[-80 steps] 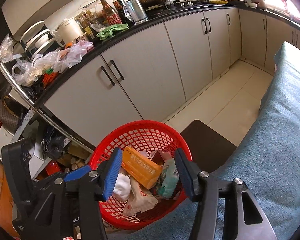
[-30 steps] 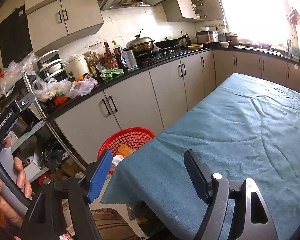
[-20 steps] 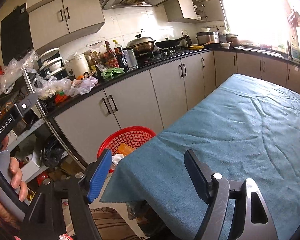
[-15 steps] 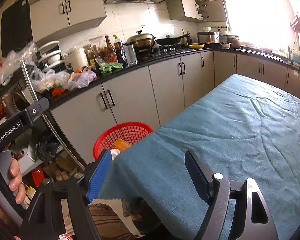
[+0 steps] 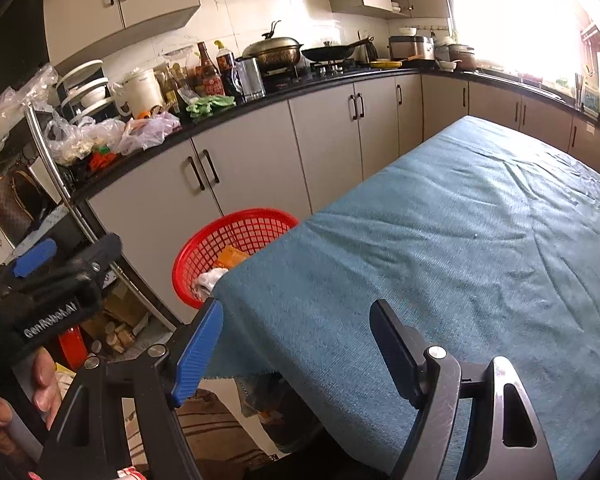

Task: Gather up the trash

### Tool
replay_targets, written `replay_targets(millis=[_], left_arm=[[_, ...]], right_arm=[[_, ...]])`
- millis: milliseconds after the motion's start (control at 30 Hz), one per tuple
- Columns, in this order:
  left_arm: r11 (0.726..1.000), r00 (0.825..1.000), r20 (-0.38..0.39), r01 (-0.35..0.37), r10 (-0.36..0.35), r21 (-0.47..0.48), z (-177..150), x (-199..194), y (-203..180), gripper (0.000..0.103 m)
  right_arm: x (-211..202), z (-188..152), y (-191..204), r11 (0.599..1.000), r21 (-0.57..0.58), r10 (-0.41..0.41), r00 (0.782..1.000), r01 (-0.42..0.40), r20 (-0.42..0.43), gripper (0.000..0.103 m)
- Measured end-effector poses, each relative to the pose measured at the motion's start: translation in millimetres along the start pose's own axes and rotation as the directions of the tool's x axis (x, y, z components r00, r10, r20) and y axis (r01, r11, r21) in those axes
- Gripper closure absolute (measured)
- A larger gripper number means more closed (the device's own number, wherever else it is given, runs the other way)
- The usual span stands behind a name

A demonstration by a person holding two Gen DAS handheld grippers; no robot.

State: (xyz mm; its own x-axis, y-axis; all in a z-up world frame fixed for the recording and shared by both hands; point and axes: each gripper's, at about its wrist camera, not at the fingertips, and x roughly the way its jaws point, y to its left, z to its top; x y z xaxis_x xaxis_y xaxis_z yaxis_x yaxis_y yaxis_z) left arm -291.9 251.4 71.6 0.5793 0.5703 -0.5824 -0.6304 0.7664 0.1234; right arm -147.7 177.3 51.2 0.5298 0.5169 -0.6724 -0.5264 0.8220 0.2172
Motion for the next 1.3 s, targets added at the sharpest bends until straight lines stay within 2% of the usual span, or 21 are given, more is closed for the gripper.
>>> replay_targets(millis=[500, 900, 1300], left_arm=[[0.999, 0.985, -0.172, -0.012, 0.003, -0.050, -17.7, 52.7, 14.5, 0.000], [0.998, 0.972, -0.234, -0.013, -0.004, -0.068, -27.4, 75.3, 22.7, 0.000], [0.998, 0.968, -0.249, -0.012, -0.005, -0.069, -30.0, 78.8, 24.1, 0.000]], right_arm=[[29.0, -2.3, 6.4, 1.000, -0.012, -0.017, 0.997, 0.016, -0.080, 0.023], [44.6, -3.7, 16.7, 0.999, -0.040, -0.022, 0.993, 0.017, -0.114, 0.023], [47.4, -4.8, 21.1, 0.999, -0.048, -0.023, 0.992, 0.017, -0.122, 0.023]])
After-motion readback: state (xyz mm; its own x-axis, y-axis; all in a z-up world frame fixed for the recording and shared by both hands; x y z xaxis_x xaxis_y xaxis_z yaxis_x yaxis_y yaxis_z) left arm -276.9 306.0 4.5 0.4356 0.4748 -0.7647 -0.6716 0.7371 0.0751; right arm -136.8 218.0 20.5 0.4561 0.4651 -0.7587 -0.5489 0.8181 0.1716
